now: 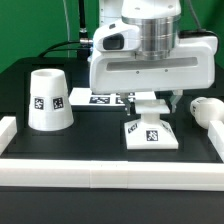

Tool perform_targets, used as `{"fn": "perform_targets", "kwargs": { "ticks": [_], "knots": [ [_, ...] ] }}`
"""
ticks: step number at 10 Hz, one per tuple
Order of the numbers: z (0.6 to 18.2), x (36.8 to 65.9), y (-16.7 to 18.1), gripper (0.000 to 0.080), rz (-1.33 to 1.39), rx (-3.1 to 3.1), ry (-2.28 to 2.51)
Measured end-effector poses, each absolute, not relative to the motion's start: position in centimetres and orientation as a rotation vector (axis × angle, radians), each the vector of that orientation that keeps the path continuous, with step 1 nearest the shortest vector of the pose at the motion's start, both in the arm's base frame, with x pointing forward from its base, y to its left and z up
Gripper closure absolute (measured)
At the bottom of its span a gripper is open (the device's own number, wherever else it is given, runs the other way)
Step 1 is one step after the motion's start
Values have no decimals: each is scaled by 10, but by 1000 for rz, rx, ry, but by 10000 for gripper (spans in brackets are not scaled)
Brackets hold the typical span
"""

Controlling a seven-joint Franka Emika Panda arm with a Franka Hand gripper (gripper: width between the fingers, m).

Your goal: Assemble lamp

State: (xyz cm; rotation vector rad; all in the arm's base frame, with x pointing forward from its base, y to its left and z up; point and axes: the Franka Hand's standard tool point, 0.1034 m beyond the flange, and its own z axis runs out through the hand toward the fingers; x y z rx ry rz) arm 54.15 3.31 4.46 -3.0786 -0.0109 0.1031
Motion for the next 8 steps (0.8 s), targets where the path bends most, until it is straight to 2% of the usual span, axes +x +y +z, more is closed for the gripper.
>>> {"fn": "perform_targets", "kwargs": {
  "ticks": [2, 8],
  "knots": [
    [45, 576, 44, 264, 56, -3074, -17],
    [46, 627, 68, 264, -12, -3065, 16]
  ]
}}
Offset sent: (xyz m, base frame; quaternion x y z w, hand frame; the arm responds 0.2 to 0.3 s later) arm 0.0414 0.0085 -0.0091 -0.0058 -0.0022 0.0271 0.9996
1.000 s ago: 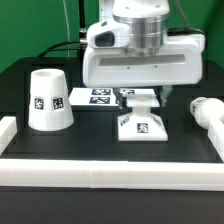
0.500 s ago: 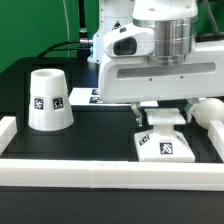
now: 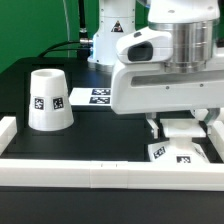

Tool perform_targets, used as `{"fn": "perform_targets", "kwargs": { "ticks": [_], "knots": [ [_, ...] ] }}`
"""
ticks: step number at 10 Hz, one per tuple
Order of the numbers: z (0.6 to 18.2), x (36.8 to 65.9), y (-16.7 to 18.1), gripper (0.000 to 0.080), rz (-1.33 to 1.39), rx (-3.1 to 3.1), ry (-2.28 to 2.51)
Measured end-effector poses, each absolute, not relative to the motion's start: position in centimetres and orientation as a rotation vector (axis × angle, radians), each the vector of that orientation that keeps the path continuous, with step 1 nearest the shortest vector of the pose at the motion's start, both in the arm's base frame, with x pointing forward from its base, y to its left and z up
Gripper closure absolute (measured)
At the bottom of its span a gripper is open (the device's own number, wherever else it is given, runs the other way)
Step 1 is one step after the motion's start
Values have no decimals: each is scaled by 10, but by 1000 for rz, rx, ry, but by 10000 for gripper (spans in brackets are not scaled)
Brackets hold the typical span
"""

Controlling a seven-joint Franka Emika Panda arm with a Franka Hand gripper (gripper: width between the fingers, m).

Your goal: Assemble lamp

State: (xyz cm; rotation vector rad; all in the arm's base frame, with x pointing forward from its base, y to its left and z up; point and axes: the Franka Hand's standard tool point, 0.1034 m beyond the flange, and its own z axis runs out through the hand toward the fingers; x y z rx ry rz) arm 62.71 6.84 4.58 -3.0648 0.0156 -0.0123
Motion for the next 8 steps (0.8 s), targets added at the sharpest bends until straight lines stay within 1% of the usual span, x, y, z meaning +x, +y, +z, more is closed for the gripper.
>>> {"fn": "perform_targets", "kwargs": {
  "ticks": [4, 6, 7, 8],
  "knots": [
    [46, 629, 86, 264, 11, -3064, 21],
    [48, 631, 89, 264, 22, -3064, 27],
    [47, 630, 89, 191, 23, -3064, 24],
    [47, 631, 89, 191, 22, -3064, 22]
  ]
}}
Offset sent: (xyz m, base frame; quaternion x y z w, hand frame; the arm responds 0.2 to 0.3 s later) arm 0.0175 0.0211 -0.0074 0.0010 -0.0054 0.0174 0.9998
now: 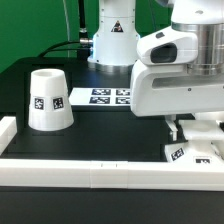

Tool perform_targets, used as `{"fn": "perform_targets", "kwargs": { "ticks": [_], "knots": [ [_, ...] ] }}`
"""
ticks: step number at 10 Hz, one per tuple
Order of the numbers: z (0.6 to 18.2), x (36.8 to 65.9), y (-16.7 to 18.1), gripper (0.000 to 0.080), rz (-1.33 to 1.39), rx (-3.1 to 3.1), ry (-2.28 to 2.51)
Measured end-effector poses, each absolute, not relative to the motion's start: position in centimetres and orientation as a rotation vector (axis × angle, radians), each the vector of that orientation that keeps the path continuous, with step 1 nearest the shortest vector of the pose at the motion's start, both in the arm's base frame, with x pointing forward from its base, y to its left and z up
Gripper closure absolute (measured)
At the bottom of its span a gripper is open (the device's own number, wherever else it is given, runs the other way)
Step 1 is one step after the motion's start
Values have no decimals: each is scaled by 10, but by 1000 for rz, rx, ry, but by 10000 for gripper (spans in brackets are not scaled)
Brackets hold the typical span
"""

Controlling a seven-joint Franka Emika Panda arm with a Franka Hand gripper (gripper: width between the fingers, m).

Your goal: Assemble lamp

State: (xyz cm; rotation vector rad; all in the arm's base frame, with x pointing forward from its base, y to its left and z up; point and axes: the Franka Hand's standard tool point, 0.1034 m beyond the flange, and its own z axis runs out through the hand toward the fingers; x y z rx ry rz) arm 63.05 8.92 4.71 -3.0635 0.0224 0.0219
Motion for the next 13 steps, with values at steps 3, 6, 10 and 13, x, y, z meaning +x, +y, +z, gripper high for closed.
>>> {"fn": "perform_targets", "kwargs": {
  "ticks": [3, 6, 10, 13],
  "knots": [
    [48, 629, 87, 101, 17, -3064, -4],
    [63, 575, 85, 100, 65, -3069, 1],
    [77, 523, 117, 100, 112, -3062, -25],
    [76, 516, 122, 100, 157, -3061, -32]
  ]
}}
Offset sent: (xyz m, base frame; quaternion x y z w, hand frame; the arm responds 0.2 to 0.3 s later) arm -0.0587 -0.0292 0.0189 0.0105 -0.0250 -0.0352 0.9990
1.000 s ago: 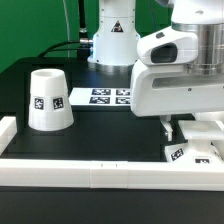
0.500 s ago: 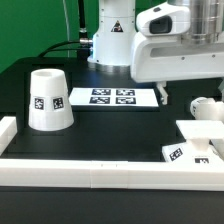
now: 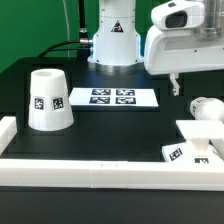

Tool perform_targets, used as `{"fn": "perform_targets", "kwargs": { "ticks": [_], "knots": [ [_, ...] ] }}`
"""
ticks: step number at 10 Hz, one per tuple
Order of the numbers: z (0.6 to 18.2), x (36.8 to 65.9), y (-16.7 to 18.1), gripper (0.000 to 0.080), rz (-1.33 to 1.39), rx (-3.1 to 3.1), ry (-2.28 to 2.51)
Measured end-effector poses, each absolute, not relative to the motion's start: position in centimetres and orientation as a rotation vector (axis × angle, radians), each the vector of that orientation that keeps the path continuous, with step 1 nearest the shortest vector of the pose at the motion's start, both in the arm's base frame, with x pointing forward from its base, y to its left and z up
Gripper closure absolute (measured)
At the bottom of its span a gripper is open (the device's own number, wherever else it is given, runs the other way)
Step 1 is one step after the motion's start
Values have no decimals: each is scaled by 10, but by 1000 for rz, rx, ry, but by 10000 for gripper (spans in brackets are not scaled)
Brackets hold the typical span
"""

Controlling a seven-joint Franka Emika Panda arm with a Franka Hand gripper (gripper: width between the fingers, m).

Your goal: Assemble lamp

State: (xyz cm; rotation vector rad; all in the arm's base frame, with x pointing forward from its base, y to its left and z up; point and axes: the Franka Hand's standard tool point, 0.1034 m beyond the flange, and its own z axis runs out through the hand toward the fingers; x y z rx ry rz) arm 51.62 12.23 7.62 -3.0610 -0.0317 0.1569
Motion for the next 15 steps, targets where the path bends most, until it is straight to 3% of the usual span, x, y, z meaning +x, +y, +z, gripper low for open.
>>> {"fn": "perform_targets", "kwargs": {
  "ticks": [4, 13, 15],
  "knots": [
    [74, 505, 126, 100, 426, -3048, -41],
    [47, 488, 144, 100, 1334, -2834, -47],
    [37, 496, 151, 100, 1410, -2793, -65]
  ]
}}
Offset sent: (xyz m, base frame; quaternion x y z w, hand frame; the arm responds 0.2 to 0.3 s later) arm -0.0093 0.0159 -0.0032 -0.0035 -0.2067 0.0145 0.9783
